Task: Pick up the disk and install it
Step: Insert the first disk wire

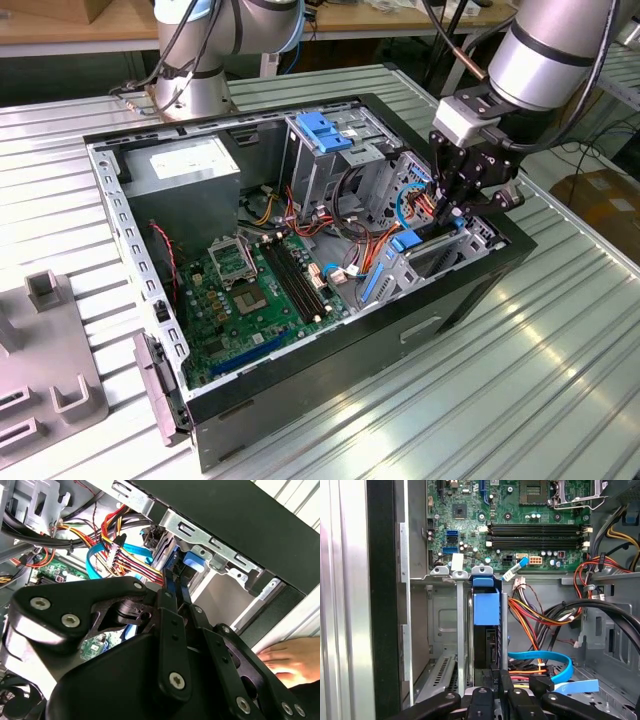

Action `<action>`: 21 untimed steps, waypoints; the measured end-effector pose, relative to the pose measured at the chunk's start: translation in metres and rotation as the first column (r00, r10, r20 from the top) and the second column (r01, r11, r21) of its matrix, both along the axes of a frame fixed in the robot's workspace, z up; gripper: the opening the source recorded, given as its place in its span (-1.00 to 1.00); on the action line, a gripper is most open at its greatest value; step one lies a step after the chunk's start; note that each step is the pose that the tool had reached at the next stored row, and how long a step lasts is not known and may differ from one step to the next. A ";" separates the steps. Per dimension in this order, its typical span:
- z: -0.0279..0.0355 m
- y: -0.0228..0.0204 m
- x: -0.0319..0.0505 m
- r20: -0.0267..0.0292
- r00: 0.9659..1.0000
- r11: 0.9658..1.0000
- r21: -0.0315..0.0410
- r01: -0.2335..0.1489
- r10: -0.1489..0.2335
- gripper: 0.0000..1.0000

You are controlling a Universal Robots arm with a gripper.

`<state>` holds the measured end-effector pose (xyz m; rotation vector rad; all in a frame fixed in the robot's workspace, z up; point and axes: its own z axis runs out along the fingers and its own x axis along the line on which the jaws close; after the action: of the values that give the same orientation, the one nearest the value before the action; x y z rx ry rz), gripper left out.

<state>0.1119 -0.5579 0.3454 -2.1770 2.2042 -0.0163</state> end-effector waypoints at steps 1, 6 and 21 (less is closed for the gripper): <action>0.0001 0.0000 0.0000 0.000 1.000 1.000 0.000 0.000 0.000 -0.65; 0.0022 0.0000 0.0000 0.000 1.000 1.000 0.000 0.000 0.000 -0.65; 0.0017 0.0006 0.0000 0.000 1.000 1.000 -0.001 0.004 -0.004 -0.65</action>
<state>0.1119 -0.5573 0.3471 -2.1727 2.2091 -0.0170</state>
